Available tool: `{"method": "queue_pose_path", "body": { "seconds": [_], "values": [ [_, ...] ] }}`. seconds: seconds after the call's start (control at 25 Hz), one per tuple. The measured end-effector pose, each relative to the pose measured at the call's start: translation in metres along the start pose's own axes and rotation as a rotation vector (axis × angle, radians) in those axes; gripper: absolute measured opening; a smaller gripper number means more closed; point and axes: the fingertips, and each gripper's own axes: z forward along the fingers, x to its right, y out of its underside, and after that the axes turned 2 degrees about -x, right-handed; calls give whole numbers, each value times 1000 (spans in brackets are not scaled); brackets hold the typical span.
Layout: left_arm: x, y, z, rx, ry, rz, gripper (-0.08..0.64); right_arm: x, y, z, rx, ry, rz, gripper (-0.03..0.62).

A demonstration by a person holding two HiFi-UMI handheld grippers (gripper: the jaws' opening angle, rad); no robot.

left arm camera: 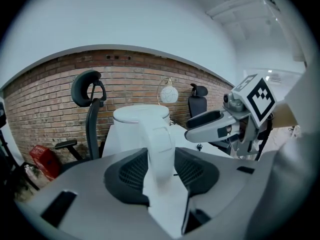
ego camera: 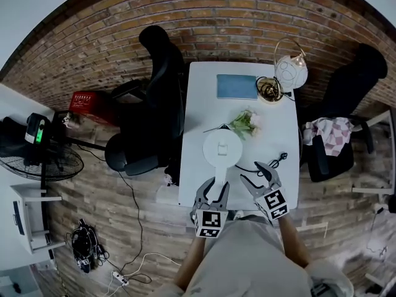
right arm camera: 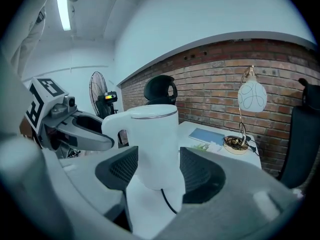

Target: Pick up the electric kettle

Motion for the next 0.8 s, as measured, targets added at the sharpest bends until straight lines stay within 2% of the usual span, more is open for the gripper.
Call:
{"method": "queue_pose_path", "body": {
  "seconds": [0.2, 0.52, 0.8],
  "values": [
    [-15, 1, -7, 15, -3, 0, 156, -2, -7, 15, 28, -10, -1, 252],
    [-31, -4, -11, 67, 27, -24, 152, -4, -8, 37, 62, -15, -1, 375],
    [-47, -8, -13, 102, 34, -35, 150, -8, -7, 60, 83, -38, 24, 513]
  ]
}}
